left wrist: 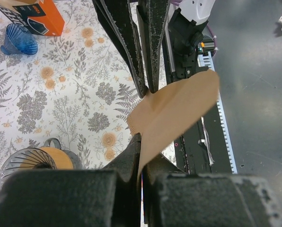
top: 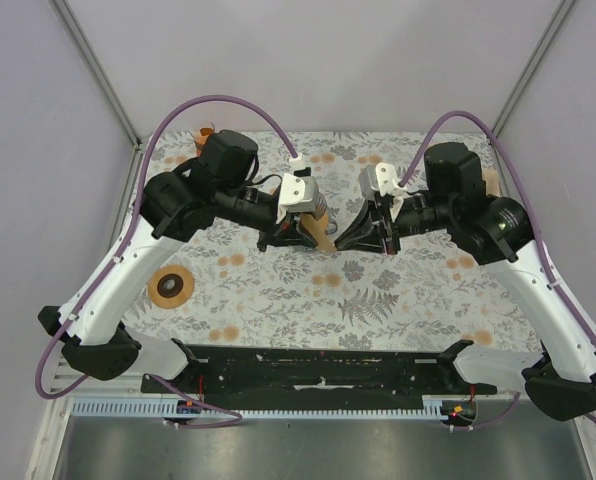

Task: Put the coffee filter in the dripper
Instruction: Adjust the coffee filter.

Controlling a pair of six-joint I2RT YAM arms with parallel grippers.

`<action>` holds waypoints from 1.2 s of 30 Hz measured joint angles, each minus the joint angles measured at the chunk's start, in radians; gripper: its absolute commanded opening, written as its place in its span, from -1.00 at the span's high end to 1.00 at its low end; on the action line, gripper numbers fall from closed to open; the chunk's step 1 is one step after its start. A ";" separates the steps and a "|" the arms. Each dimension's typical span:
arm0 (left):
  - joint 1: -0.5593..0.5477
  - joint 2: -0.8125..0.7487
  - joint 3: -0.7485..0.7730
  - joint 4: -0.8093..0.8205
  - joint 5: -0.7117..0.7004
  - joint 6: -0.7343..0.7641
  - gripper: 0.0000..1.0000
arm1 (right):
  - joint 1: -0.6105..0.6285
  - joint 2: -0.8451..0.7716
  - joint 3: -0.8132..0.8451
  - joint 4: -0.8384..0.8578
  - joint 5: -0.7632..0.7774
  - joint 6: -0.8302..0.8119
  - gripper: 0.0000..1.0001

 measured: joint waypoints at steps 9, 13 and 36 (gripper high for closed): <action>0.000 0.001 0.001 0.004 -0.023 -0.001 0.96 | 0.001 -0.001 -0.022 0.030 0.000 0.018 0.65; 0.000 0.001 0.001 0.006 -0.032 -0.001 0.96 | 0.001 -0.003 -0.026 0.031 -0.002 0.019 0.53; 0.000 0.002 0.007 0.037 -0.094 -0.023 0.96 | 0.032 -0.039 -0.085 0.163 0.077 0.137 1.00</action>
